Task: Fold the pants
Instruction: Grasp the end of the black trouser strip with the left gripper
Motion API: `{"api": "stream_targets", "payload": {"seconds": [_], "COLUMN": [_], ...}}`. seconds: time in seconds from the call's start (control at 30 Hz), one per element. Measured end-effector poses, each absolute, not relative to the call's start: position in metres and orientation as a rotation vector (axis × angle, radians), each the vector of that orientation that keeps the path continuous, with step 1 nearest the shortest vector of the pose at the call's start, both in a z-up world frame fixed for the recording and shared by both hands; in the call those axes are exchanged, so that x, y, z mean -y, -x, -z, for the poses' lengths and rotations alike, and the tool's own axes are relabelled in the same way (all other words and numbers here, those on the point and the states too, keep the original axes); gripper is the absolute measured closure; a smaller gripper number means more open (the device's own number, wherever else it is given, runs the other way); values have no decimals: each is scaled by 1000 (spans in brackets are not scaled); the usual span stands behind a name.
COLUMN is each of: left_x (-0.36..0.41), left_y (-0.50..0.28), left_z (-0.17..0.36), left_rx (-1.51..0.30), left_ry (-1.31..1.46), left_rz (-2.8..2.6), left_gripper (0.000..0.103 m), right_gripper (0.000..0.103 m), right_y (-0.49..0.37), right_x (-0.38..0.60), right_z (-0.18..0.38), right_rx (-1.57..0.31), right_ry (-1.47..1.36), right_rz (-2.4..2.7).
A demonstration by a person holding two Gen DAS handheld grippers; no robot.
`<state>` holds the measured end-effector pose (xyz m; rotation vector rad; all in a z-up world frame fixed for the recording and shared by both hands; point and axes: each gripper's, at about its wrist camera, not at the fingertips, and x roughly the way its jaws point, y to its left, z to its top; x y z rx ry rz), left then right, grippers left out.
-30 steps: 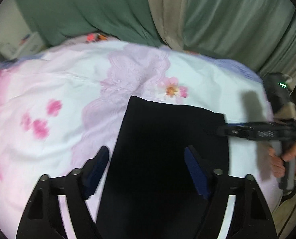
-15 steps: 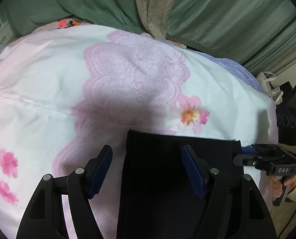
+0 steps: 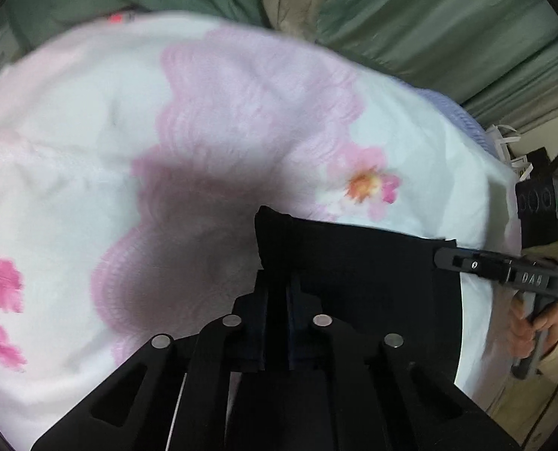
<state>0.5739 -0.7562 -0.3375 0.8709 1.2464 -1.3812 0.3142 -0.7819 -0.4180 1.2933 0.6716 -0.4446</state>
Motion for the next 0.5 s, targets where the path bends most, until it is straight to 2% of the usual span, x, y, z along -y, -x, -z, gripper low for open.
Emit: {"api": "stream_targets", "payload": {"seconds": [0.07,0.2,0.3,0.5], "left_x": [754,758,750,709], "left_y": [-574,-578,-570,-571], "left_z": [322,323,297,221], "left_rx": [-1207,-1282,-1217,-1090], "left_ry": [-826,-807,-792,-764], "left_rz": [1426,1390,1415,1474], "left_gripper": [95,95,95,95], "right_gripper": [91,92,92,98], "right_y": [-310,-308,-309,-301], "right_x": [786,780,782,762], "right_z": [407,380,372,284], "right_rx": [-662,-681,-694,-714], "right_ry": [-1311,-1182,-1187,-881], "right_rz": [447,523,524,564]}}
